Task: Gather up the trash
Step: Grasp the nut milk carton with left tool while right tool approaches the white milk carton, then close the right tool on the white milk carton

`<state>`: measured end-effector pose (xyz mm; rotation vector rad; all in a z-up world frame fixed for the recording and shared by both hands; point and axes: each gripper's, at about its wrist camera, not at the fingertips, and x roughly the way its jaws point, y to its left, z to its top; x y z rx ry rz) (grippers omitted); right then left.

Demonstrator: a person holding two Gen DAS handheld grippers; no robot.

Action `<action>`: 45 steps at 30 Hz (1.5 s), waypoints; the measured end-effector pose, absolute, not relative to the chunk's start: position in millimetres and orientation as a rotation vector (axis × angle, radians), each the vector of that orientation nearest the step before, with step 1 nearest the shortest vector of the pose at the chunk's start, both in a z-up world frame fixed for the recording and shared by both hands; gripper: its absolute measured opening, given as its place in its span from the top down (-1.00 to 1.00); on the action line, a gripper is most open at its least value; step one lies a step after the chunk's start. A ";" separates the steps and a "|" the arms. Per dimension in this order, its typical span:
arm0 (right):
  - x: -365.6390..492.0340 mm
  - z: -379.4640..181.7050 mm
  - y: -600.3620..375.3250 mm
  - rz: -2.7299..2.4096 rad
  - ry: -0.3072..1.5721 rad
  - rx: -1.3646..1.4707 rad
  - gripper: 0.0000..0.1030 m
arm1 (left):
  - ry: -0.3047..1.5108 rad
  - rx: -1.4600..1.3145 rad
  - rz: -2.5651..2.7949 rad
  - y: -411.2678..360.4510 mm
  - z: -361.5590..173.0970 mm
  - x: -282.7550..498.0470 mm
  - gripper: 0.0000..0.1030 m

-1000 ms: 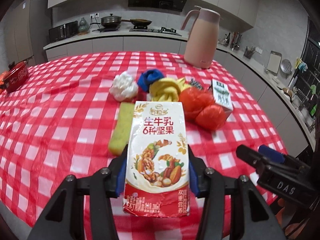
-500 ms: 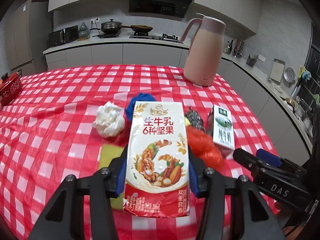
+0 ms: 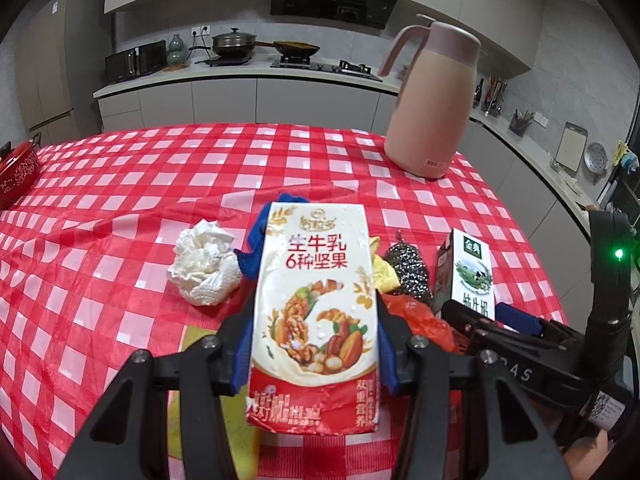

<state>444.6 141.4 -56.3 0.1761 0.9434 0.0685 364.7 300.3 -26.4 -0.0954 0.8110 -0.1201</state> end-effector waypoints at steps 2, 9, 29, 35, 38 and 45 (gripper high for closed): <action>446.0 -58.2 139.8 0.082 0.947 0.175 -0.53 | 0.815 -0.096 -0.120 297.8 -28.4 366.4 0.00; 435.7 -56.1 121.0 0.040 0.946 0.160 -0.53 | 0.819 -0.091 -0.142 287.4 -29.3 366.5 0.00; 471.1 -73.0 115.8 0.008 0.973 0.136 -0.17 | 0.831 -0.098 -0.108 286.3 -35.8 378.8 0.00; 459.6 -64.4 113.8 0.011 0.935 0.130 -0.13 | 0.830 -0.102 -0.129 286.4 -32.8 372.8 0.00; 444.9 -51.0 112.4 0.007 0.895 0.135 -0.12 | 0.822 -0.095 -0.146 286.6 -29.2 365.9 0.00; 397.2 -31.1 107.9 -0.019 0.846 0.192 -0.11 | 0.787 -0.074 -0.207 289.4 -15.7 337.4 0.00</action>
